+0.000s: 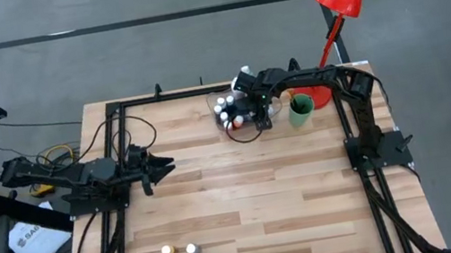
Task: Pick & Place Paint Supplies
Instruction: Adjust the paint bottles in the transparent bin
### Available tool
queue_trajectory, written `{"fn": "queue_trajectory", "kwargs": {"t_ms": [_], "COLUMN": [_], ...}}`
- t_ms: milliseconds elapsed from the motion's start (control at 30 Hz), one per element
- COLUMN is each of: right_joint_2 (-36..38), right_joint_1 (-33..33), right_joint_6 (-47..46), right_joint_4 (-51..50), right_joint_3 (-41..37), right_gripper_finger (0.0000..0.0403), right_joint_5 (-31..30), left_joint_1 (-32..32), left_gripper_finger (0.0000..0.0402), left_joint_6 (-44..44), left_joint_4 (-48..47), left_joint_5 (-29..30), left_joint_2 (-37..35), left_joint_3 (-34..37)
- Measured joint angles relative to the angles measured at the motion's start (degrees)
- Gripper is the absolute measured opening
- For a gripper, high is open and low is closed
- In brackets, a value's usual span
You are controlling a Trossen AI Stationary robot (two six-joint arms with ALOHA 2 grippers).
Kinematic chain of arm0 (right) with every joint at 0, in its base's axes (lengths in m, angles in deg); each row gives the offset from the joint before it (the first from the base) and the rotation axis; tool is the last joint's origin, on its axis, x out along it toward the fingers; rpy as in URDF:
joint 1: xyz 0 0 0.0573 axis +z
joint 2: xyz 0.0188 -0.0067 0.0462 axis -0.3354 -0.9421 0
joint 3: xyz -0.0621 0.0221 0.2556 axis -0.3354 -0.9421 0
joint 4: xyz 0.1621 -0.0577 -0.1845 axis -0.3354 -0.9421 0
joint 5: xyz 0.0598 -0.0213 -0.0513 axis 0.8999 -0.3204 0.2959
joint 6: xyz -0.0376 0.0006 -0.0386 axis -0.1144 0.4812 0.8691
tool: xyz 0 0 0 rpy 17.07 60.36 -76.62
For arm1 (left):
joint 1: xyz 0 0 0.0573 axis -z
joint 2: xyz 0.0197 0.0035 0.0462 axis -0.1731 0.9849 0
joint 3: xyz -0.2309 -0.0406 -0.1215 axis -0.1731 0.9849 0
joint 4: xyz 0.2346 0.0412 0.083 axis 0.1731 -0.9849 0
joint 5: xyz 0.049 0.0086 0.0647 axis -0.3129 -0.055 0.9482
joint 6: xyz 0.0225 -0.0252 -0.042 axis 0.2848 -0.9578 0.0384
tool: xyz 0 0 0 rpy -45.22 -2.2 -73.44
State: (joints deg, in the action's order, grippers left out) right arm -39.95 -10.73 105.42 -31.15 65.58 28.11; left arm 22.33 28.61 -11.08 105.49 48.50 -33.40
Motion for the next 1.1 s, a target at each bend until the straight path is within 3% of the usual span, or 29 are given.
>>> {"fn": "queue_trajectory", "kwargs": {"t_ms": [467, 1100], "right_joint_2": [0.0, -0.5], "right_joint_1": [1.4, 1.9], "right_joint_6": [0.0, -3.9], "right_joint_4": [-0.7, -5.0], "right_joint_3": [1.1, 9.1], "right_gripper_finger": [0.0072, 0.0070], "right_joint_5": [-0.7, -4.1], "left_joint_1": [0.0, 0.0], "left_gripper_finger": [0.0159, 0.0159], "left_joint_6": [0.0, 0.0], "left_joint_4": [0.0, 0.0], "left_joint_5": [0.0, 0.0], "left_joint_2": [0.0, 0.0], "left_joint_3": [0.0, 0.0]}}
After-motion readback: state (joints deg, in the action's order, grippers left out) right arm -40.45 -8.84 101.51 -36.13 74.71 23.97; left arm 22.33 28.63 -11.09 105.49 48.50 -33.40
